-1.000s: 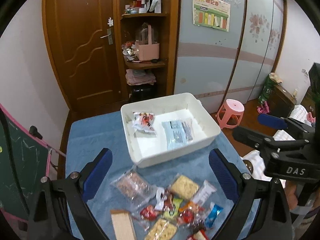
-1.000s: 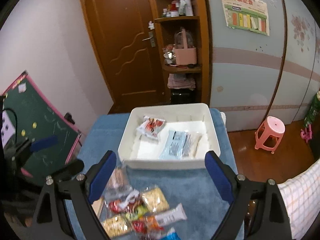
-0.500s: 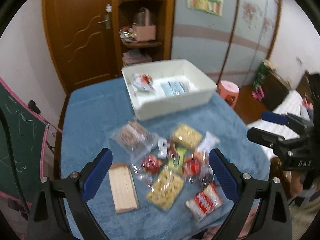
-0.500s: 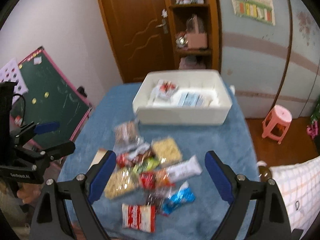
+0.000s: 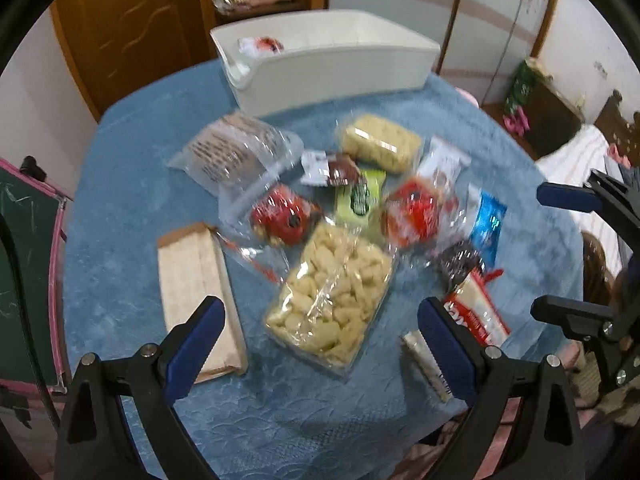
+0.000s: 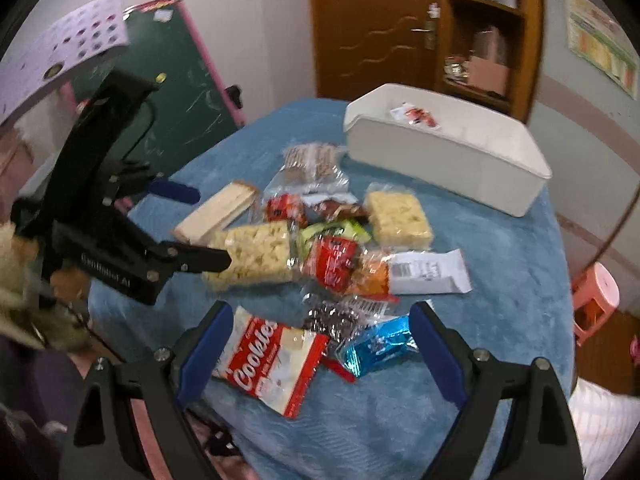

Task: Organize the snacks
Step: 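Grasp the corn puff bag with left tool while right grasps Cookies packet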

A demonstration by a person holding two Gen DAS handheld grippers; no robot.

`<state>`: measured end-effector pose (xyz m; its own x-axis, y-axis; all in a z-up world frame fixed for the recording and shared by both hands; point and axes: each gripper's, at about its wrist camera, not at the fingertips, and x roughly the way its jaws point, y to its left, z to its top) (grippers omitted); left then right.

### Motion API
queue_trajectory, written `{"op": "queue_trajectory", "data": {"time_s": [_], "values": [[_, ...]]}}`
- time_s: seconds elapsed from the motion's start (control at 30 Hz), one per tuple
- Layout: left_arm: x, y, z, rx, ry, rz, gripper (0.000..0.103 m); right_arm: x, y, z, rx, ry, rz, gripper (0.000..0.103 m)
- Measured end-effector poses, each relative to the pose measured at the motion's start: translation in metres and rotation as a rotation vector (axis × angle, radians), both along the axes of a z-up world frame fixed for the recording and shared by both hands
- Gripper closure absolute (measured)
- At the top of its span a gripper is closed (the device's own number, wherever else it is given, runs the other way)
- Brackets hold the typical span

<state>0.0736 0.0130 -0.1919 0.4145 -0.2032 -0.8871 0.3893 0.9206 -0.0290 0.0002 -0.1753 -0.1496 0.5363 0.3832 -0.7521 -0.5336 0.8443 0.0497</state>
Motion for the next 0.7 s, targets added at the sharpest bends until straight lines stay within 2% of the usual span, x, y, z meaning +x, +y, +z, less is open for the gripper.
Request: {"op": "queue_trajectory", "data": {"time_s": [0.13,0.33,0.53,0.6,0.7], "values": [[0.007,-0.005,-0.011,0.054,0.009,-0.032,0.006,0.004,-0.002,-0.02,0.013,0.055,0.074,0.013],[0.023,-0.001,-0.024,0.089,0.063,-0.031,0.006,-0.004,0.014,-0.027,-0.01,0.05,0.235,0.013],[0.034,0.002,-0.036,0.043,0.124,-0.024,0.006,-0.015,0.045,-0.042,-0.113,0.044,0.428,0.013],[0.037,0.003,-0.038,0.033,0.135,-0.034,0.006,-0.017,0.053,-0.046,-0.154,0.03,0.475,0.018],[0.043,0.006,-0.04,0.012,0.155,-0.047,0.006,-0.016,0.062,-0.051,-0.208,0.019,0.546,0.02]]}}
